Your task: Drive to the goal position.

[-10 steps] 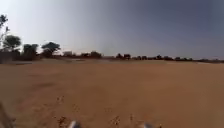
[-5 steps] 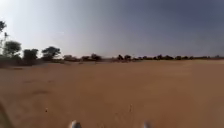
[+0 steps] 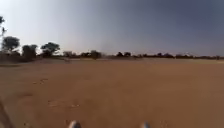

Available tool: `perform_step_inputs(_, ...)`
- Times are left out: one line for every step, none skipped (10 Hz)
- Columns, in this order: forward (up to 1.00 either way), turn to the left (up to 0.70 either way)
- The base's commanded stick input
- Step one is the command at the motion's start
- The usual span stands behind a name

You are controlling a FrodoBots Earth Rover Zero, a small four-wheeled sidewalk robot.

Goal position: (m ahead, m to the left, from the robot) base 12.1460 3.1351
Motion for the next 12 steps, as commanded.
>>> perform_step_inputs(0.70, 0.00)
perform_step_inputs(0.70, 0.00)
perform_step_inputs(0.70, 0.00)
perform_step_inputs(0.70, 0.00)
perform_step_inputs(0.70, 0.00)
perform_step_inputs(0.70, 0.00)
perform_step_inputs(0.70, 0.00)
perform_step_inputs(0.70, 0.00)
perform_step_inputs(0.70, 0.00)
perform_step_inputs(0.70, 0.00)
perform_step_inputs(0.70, 0.00)
perform_step_inputs(0.70, 0.00)
